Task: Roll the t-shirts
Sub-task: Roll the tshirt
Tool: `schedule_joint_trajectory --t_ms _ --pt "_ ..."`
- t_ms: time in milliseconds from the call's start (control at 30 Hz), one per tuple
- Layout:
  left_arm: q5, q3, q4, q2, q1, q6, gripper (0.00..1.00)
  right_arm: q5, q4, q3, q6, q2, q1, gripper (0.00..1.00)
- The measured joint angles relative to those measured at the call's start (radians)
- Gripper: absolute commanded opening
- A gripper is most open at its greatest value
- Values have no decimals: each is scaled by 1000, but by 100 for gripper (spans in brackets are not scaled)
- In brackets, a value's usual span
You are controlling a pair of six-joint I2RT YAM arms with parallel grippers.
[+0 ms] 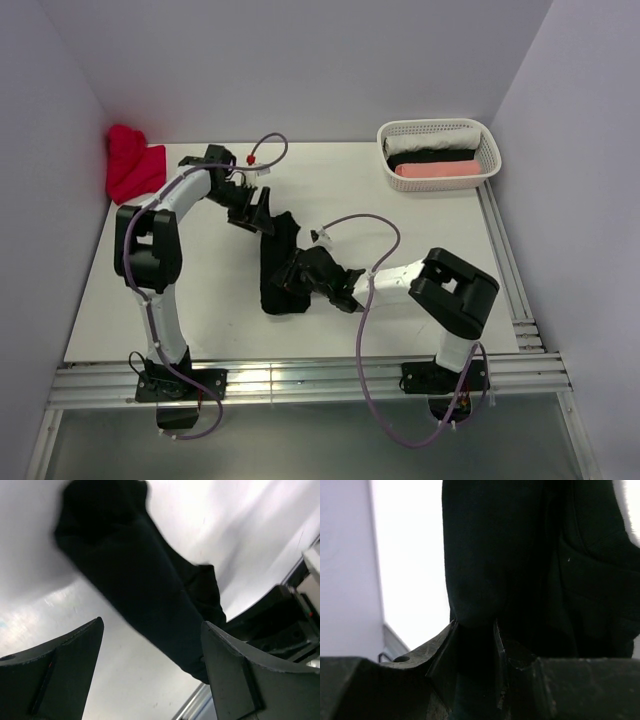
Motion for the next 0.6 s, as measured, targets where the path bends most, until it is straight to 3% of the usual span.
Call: schedule_joint_trajectory --t_ms 267,600 --pt "-77 -181 23 -56 19 63 83 -93 115 24 29 98 -6 19" --pt "-222 -192 121 -58 3 -10 81 -122 204 -17 169 122 -51 18"
